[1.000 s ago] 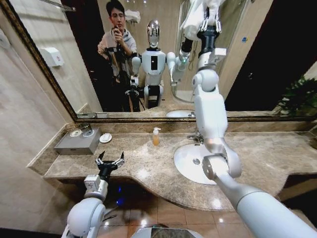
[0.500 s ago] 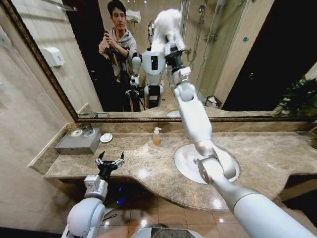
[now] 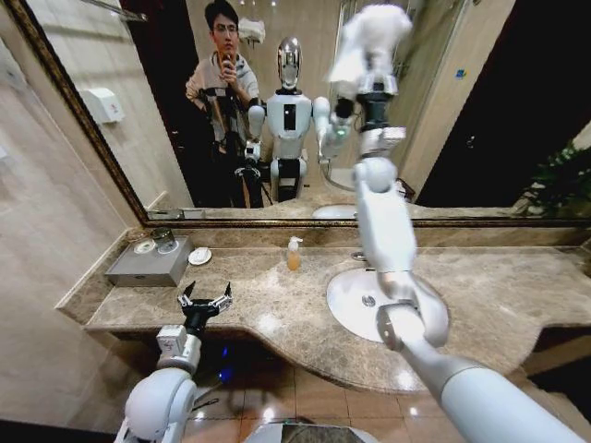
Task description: Pick up the towel from the sink counter and wipe the mirror surface.
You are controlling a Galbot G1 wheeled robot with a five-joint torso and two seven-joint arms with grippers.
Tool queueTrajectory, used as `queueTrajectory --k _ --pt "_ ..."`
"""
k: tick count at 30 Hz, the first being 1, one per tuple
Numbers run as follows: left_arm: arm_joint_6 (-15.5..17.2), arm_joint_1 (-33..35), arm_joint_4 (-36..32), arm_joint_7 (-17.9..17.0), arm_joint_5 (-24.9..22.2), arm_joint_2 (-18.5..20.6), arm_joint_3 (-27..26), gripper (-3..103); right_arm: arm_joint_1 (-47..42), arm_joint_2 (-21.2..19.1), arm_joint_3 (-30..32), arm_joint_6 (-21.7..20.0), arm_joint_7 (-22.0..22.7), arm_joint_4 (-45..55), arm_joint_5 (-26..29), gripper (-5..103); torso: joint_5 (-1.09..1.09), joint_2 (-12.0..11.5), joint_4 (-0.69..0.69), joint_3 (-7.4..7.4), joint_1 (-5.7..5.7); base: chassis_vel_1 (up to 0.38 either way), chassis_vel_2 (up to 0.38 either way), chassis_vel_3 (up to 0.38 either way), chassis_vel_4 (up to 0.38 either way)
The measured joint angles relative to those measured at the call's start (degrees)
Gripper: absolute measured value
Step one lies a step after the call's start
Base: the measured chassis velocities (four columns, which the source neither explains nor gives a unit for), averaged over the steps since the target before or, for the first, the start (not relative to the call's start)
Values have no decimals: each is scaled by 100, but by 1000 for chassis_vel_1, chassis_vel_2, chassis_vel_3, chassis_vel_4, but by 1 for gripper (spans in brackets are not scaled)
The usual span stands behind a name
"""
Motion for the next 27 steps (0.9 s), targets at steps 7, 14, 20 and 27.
queueTrajectory --k 7,14,20,27 --pt "0 1 0 0 0 0 0 100 -145 527 -394 164 -352 37 -353 15 -6 0 17 0 1 0 0 0 0" --pt "0 1 0 0 0 0 0 100 -214 571 -686 438 -786 -108 -551 15 -5 0 9 0 -1 0 0 0 0" --pt "0 0 0 0 0 0 0 100 -373 544 -284 274 -461 163 -417 15 -2 0 9 0 0 0 0 0 0" --pt "0 1 0 0 0 0 -1 100 -367 -135 213 42 40 337 -249 15 2 0 1 0 0 0 0 0 0"
